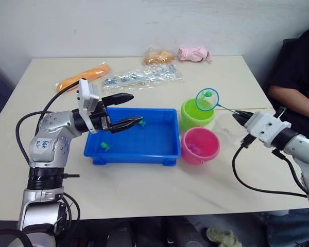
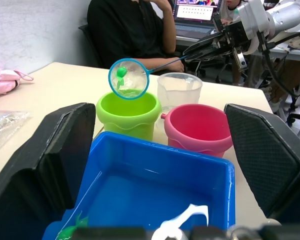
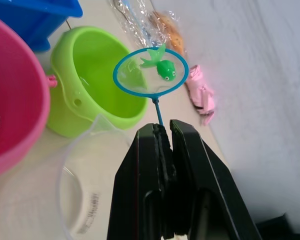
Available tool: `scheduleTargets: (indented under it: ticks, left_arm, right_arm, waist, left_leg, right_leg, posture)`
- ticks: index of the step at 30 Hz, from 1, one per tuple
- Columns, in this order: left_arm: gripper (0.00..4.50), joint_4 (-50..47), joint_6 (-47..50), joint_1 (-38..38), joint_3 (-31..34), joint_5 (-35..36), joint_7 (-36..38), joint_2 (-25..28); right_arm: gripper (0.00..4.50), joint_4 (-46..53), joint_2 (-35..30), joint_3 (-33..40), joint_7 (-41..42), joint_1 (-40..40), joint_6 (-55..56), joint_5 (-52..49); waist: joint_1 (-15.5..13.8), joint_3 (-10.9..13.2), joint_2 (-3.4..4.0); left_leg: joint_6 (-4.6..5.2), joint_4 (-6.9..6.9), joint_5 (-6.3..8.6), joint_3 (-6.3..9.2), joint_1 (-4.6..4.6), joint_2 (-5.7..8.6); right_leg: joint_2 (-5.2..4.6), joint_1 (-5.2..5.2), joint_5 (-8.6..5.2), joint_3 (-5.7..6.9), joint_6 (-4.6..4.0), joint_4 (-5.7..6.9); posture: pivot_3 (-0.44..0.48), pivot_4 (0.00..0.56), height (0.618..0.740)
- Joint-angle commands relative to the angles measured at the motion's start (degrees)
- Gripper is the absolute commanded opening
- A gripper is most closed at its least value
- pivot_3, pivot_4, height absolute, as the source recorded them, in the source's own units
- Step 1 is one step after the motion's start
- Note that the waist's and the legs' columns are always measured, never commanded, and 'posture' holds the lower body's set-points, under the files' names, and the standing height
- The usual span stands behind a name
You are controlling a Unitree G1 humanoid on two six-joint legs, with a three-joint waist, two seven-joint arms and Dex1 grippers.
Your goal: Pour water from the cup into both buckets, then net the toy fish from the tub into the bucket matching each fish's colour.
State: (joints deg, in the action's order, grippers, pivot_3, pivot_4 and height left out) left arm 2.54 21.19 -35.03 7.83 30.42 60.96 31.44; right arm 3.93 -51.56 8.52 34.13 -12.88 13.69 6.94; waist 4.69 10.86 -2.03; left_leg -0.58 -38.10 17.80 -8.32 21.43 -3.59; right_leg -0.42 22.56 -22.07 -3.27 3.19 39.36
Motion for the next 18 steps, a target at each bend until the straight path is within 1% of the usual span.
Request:
scheduleTargets:
  ticks: [1, 4, 8, 13, 16, 17, 18]
  left_arm:
    - [4.44, -1.73, -0.47, -0.24, 0.35, 1.32, 0.06, -0.16]
    - [4.44, -1.23, -1.68, -0.57, 0.1, 0.85, 0.8, -0.18]
    - [4.44, -1.26, -2.17, -0.34, 0.06, 0.77, 1.0, -0.16]
    - [4.44, -1.67, -1.92, -0.23, 1.65, 2.03, 0.05, -0.33]
    - [4.44, -1.55, -2.27, 0.42, 2.17, 2.13, 0.24, 0.09]
    - [4.44, -1.56, -2.36, 0.6, 2.21, 2.13, 0.3, 0.23]
    - [4.44, -1.54, -2.45, 0.85, 2.6, 2.15, 0.12, 0.45]
  right_arm:
    - [0.0, -1.82, -2.38, -0.42, -2.71, -1.45, 7.98, 5.52]
    - [0.0, -5.49, -5.32, -2.73, -8.4, -3.08, 17.59, 15.35]
    - [0.0, -8.24, -6.09, -3.89, -13.65, -5.02, 21.96, 21.44]
    - [0.0, -10.83, -7.29, -4.19, -16.24, -6.13, 23.09, 25.27]
    - [0.0, -12.19, -7.45, -4.77, -16.57, -6.61, 23.48, 24.96]
    - [0.0, -12.21, -7.13, -4.71, -16.43, -6.8, 23.33, 24.08]
    - [0.0, -11.61, -6.17, -4.14, -15.83, -6.95, 22.86, 21.1]
  waist:
    - [0.04, 0.0, 0.0]
    - [0.05, 0.02, 0.03]
    - [0.12, 0.02, 0.03]
    - [0.03, 0.02, 0.03]
    - [0.14, 0.01, 0.03]
    - [0.15, 0.01, 0.03]
    - [0.15, 0.01, 0.03]
  left_leg:
    - [0.0, 0.0, 0.0, -0.03, -0.05, 0.0]
    - [-0.01, -0.01, -0.01, -0.06, -0.12, 0.0]
    - [-0.03, -0.04, -0.02, -0.07, -0.15, 0.0]
    - [-0.04, -0.07, -0.02, -0.08, -0.16, 0.0]
    - [-0.04, -0.08, -0.02, -0.08, -0.17, -0.01]
    - [-0.04, -0.08, -0.02, -0.08, -0.18, -0.01]
    - [-0.04, -0.08, -0.03, -0.08, -0.2, -0.01]
  right_leg:
    - [0.0, -0.02, 0.0, -0.03, 0.0, 0.02]
    - [0.0, -0.06, 0.0, -0.06, 0.0, 0.05]
    - [0.0, -0.06, 0.0, -0.08, 0.0, 0.12]
    - [0.0, -0.07, 0.0, -0.09, 0.0, 0.14]
    - [0.0, -0.07, 0.0, -0.09, 0.0, 0.17]
    - [0.0, -0.07, 0.0, -0.09, -0.01, 0.18]
    - [0.01, -0.07, 0.0, -0.09, -0.01, 0.2]
  posture:
    - [0.0, 0.15, 0.74]
    - [0.0, 0.15, 0.74]
    - [0.0, 0.15, 0.74]
    - [0.0, 0.15, 0.74]
    - [0.0, 0.15, 0.74]
    - [0.0, 0.15, 0.74]
    - [0.0, 0.15, 0.74]
